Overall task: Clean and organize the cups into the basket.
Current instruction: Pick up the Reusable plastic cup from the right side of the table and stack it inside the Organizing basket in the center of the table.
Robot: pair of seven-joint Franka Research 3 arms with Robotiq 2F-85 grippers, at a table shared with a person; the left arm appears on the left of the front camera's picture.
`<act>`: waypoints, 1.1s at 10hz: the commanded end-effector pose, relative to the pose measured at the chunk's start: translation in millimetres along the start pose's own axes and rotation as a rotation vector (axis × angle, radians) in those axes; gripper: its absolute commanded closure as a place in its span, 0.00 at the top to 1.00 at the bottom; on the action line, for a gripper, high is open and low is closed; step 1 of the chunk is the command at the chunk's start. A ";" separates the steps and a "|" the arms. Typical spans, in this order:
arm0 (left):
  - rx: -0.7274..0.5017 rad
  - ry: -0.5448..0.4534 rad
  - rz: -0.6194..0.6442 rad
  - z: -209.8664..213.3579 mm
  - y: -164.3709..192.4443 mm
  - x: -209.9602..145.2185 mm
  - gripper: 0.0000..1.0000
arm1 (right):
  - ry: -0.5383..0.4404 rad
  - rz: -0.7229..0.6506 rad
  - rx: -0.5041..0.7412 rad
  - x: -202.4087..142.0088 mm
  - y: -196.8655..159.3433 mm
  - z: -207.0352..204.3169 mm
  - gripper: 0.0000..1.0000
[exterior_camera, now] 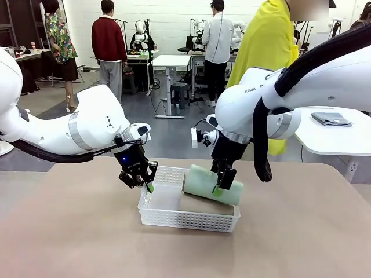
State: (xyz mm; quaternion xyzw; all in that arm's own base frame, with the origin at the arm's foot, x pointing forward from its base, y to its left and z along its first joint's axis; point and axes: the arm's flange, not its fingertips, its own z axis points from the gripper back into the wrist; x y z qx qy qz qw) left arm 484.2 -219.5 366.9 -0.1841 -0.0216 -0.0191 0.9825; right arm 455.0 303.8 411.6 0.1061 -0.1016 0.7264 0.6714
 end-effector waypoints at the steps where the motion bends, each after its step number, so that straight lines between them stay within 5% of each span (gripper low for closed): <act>1: -0.005 0.002 -0.002 1.7 -0.5 0.0 0.00 | -0.045 0.040 0.049 -5.1 3.6 -1.1 1.00; 11: -0.005 0.002 -0.002 1.7 -0.5 0.0 0.00 | -0.222 0.125 -0.054 -2.4 8.3 30.6 1.00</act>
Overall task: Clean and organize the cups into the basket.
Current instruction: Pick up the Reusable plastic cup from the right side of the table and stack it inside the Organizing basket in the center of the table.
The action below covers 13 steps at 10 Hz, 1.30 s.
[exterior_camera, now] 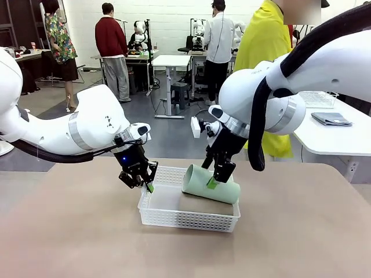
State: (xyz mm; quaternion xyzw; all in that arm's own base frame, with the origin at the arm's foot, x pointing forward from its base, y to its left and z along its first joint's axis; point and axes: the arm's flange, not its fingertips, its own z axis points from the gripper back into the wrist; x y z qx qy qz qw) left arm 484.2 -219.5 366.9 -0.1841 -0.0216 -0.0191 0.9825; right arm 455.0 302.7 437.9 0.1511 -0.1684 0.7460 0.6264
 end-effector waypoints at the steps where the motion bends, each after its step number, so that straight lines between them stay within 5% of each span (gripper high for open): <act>1: -0.005 0.002 -0.002 1.6 -0.5 0.0 0.00 | -0.093 0.039 -0.047 -9.2 17.3 17.6 1.00; 3: -0.005 0.002 -0.002 1.6 -0.5 0.0 0.00 | -0.243 0.058 -0.040 -46.4 39.1 56.5 1.00; 6: -0.005 0.002 -0.002 1.6 -0.5 0.0 0.00 | -0.576 0.042 0.016 -195.6 61.7 119.5 1.00; 9: -0.005 0.002 -0.002 1.6 -0.5 0.0 0.00 | -0.845 -0.009 -0.083 -332.3 89.0 151.8 1.00; 13: -0.005 0.002 -0.002 1.6 -0.5 0.0 0.00 | -0.951 -0.181 -0.265 -453.0 118.0 175.8 1.00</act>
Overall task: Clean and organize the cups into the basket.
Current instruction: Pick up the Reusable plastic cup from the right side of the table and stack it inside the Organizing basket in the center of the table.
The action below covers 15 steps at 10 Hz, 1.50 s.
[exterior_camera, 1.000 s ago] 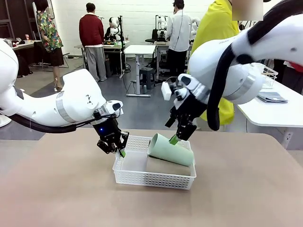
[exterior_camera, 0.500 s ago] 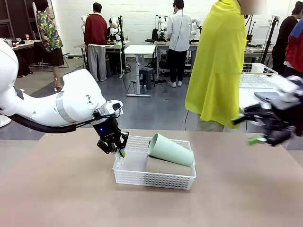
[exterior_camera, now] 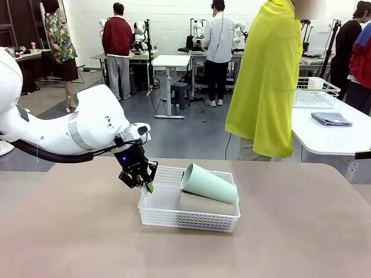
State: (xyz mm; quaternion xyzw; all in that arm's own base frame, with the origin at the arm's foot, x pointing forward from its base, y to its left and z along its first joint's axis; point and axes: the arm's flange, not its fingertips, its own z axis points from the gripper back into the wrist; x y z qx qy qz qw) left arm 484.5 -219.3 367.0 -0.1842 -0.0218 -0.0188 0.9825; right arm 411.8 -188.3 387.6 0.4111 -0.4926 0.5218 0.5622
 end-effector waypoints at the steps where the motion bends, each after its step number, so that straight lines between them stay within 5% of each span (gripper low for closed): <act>1: -0.005 0.002 -0.002 1.5 -0.7 -0.3 0.00 | -0.035 0.002 -0.063 -4.4 -3.4 17.6 1.00; 3: -0.005 0.002 -0.002 1.5 -0.7 -0.3 0.00 | 0.009 -0.146 -0.160 -14.3 -1.8 19.2 1.00; 4: -0.005 0.002 -0.002 1.5 -0.7 -0.3 0.00 | -0.010 -0.028 -0.069 -13.1 0.4 27.3 1.00; 15: -0.005 0.002 -0.002 1.5 -0.7 -0.3 0.00 | -0.010 -0.028 -0.069 -13.1 0.4 27.3 1.00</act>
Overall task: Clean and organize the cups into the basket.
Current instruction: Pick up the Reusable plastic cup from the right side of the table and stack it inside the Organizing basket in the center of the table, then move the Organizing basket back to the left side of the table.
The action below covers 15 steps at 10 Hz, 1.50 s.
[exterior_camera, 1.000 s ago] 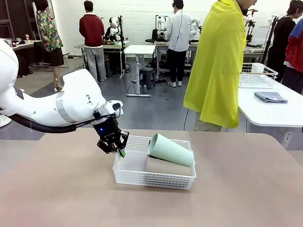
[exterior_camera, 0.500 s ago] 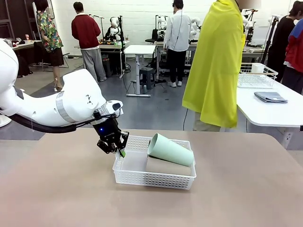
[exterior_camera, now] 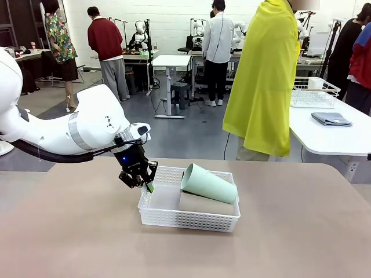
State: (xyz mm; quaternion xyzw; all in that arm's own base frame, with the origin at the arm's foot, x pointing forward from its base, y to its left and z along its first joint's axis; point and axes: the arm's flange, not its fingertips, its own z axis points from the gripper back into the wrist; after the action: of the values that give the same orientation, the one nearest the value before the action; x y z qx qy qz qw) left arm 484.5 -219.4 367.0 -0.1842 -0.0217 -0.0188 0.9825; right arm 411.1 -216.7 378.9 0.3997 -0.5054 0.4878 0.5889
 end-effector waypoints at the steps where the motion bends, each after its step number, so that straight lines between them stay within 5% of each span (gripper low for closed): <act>1: -0.005 0.002 -0.002 1.5 -0.7 -0.3 0.00 | -0.006 0.016 0.013 0.4 2.5 1.2 1.00; 12: -0.005 0.002 -0.002 1.5 -0.7 -0.3 0.00 | 0.000 0.000 0.000 0.0 0.0 0.0 1.00; 13: 0.000 0.000 0.000 0.0 0.0 0.0 0.05 | 0.029 -0.089 -0.004 8.3 16.4 5.8 1.00; 15: 0.210 -0.080 -0.024 38.7 -1.1 2.0 0.05 | 0.096 -0.300 0.053 30.3 33.4 3.1 1.00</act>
State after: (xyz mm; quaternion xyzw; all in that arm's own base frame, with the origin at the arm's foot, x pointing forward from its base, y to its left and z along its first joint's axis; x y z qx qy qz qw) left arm 486.7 -213.4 380.7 -0.1426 -0.0422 -0.0281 0.9885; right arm 392.0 -217.8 391.4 0.4356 -0.4462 0.4515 0.6382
